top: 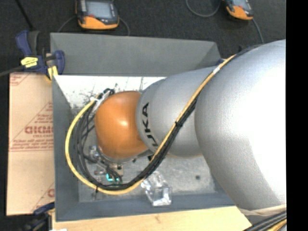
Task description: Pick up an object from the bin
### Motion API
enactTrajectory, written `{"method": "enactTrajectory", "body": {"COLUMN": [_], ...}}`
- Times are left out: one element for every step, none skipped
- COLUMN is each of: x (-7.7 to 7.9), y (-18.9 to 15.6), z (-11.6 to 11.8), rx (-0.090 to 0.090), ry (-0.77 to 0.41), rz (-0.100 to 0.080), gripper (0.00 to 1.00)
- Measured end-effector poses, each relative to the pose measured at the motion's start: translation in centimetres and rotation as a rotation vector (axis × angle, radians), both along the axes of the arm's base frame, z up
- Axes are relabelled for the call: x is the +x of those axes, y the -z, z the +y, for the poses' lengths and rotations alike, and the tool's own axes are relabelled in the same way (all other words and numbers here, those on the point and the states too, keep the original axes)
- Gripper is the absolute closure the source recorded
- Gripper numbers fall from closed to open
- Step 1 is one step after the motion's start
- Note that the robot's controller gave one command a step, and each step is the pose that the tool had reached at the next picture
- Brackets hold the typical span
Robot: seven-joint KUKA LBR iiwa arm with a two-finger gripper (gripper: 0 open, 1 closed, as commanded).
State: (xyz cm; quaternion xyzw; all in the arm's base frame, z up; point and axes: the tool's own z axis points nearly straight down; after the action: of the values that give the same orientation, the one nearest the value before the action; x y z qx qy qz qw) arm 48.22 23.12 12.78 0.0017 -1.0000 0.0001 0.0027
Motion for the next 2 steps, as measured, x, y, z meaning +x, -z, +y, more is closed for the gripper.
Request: {"method": "enactTrajectory", "body": {"x": [7.7,7.7], "y": [5.9,2.6], "z": [-3.6,-8.2], "rx": [-0.001,0.0], "ry": [-0.17,-0.51], "rz": [-0.009,-0.014], "gripper": [0.0,0.0]}}
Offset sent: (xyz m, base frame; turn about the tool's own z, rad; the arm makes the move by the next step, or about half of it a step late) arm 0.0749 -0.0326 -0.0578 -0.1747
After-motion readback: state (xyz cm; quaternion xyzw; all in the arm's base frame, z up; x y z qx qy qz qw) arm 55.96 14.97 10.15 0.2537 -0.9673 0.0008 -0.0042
